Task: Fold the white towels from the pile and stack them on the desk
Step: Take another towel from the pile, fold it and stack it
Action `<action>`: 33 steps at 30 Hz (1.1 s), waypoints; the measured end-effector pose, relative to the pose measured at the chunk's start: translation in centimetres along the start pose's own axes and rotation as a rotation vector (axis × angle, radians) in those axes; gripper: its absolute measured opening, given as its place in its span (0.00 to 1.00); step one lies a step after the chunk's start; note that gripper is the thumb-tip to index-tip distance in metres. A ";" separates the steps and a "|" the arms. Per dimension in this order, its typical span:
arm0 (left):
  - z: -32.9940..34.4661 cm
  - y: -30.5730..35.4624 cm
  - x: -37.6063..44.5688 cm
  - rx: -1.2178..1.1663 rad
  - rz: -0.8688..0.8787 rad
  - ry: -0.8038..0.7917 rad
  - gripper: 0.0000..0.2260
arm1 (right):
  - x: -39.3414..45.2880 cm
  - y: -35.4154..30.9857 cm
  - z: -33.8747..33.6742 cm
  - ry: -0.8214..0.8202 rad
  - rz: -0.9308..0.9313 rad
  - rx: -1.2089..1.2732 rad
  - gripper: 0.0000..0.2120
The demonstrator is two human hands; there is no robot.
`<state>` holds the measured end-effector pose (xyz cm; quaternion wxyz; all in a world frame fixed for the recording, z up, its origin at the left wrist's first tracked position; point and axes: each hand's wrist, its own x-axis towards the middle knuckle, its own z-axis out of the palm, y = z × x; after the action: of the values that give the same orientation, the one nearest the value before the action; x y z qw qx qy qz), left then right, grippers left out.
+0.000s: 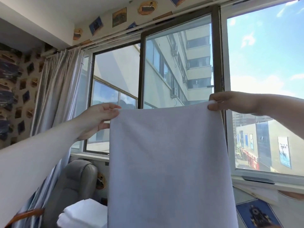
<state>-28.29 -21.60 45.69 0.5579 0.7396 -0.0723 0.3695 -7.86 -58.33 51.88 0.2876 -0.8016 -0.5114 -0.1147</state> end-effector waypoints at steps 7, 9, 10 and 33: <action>0.1 0.7 0.3 0.019 0.082 0.020 0.12 | -0.2 0.0 0.1 0.107 -0.008 0.214 0.10; 0.5 0.7 0.2 0.041 0.096 0.036 0.13 | -0.2 0.3 0.4 0.156 -0.012 0.232 0.10; 0.6 0.7 0.2 0.052 0.100 0.043 0.15 | -0.3 0.6 0.5 0.181 -0.015 0.257 0.09; 9.1 -0.2 -4.0 0.094 -0.033 0.089 0.16 | -4.0 11.4 -1.5 0.116 0.023 0.483 0.16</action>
<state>-26.81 -30.75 42.06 0.5311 0.7490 -0.0177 0.3959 0.66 -65.77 47.26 0.5007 -0.7075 -0.4977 -0.0317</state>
